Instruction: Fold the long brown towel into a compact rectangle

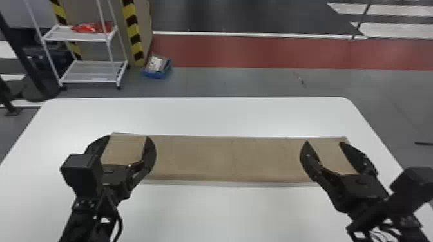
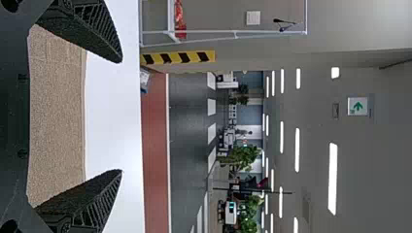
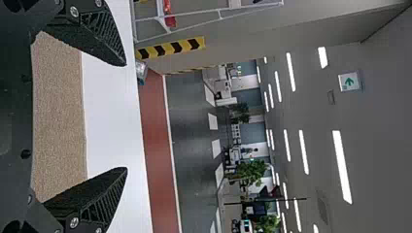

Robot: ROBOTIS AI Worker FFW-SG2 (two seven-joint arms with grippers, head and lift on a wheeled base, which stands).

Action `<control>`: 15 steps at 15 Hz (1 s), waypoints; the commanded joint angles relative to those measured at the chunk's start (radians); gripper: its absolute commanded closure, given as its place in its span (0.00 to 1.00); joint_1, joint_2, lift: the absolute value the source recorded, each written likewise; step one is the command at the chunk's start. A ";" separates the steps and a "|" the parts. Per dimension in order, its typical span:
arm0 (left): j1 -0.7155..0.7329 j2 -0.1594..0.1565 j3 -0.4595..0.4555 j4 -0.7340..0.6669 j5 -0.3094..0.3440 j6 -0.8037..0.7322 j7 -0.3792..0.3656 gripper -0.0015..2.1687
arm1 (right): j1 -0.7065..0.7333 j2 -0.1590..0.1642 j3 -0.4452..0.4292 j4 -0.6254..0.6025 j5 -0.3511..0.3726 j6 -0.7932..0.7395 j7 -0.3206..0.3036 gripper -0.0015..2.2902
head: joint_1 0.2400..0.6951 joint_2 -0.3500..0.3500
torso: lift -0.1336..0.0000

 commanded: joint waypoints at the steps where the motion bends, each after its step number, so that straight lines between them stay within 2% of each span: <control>1: -0.004 0.000 0.000 0.006 0.002 0.000 0.000 0.03 | -0.002 0.001 0.000 0.001 0.003 0.000 0.000 0.05 | 1.00 0.43 | 0.12; 3: -0.033 0.002 0.006 0.047 0.000 -0.003 -0.001 0.03 | -0.003 0.001 0.000 0.003 0.003 0.000 0.000 0.05 | 1.00 0.43 | 0.12; 6: -0.162 0.002 0.038 0.217 0.002 -0.006 -0.003 0.03 | -0.002 0.001 0.000 0.001 0.014 0.003 0.002 0.05 | 1.00 0.44 | 0.12; 9: -0.196 0.012 0.117 0.237 0.043 0.028 -0.058 0.03 | 0.000 0.001 0.006 0.006 0.017 0.003 0.002 0.05 | 1.00 0.48 | 0.12; 12: -0.240 0.014 0.198 0.236 0.058 0.255 -0.136 0.03 | 0.000 0.001 0.021 0.007 0.025 0.003 0.003 0.05 | 1.00 0.54 | 0.12; 13: -0.254 0.015 0.227 0.237 0.071 0.291 -0.181 0.04 | 0.000 0.001 0.028 0.009 0.031 0.006 0.003 0.05 | 1.00 0.57 | 0.12; 15: -0.268 0.026 0.253 0.245 0.071 0.328 -0.213 0.04 | 0.000 0.001 0.034 0.009 0.031 0.006 0.003 0.05 | 1.00 0.60 | 0.12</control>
